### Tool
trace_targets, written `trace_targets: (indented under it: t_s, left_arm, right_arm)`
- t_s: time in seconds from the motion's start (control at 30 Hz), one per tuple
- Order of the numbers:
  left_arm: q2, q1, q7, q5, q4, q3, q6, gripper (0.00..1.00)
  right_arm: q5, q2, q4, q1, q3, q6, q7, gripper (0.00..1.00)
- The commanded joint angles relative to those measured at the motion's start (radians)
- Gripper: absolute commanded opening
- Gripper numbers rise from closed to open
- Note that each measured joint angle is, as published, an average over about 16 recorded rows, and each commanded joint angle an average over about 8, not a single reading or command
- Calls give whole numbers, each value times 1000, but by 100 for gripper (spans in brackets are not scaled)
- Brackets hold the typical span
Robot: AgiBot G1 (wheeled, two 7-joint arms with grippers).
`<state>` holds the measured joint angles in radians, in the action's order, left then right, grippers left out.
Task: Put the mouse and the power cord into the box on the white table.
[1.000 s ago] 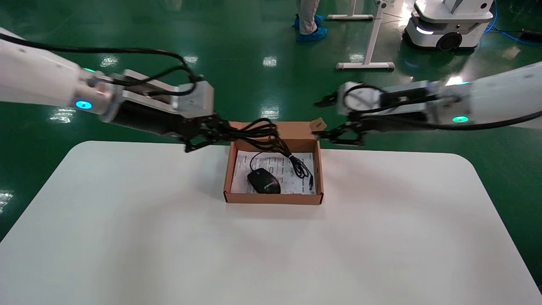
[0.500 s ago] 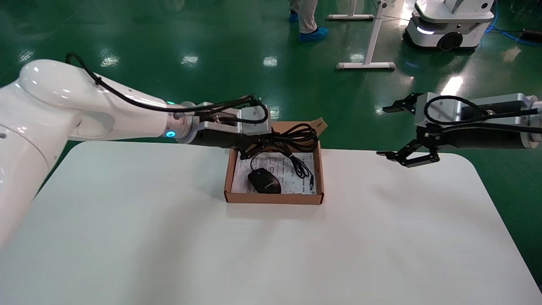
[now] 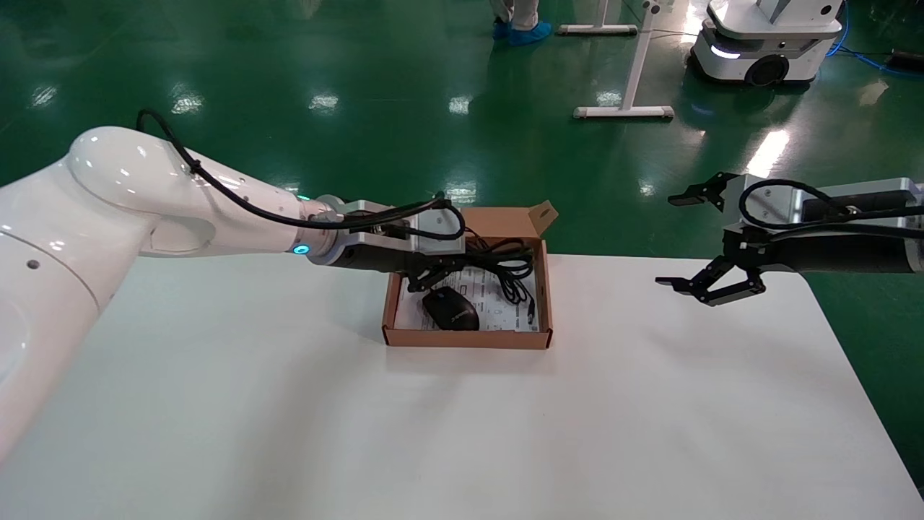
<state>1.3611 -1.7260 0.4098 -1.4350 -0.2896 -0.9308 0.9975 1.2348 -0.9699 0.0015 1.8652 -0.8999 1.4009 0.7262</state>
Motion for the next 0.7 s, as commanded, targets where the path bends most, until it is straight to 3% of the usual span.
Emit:
trace_targets:
  t_s: [0.03,0.23,0.7]
  left_arm:
    - [2,0,0,-1,0,-4,-3,100]
    - [-34,29,-28,31,-46,27,21,100]
    - [-207,180,-165,194,-275,178,136,100]
  right_arm:
    - [1,0,-3,1,-1,2,2,100]
    - [-20,14,50,-32,24,5,-36,100]
    - [-136,97,346,-214,167,26,-246,100]
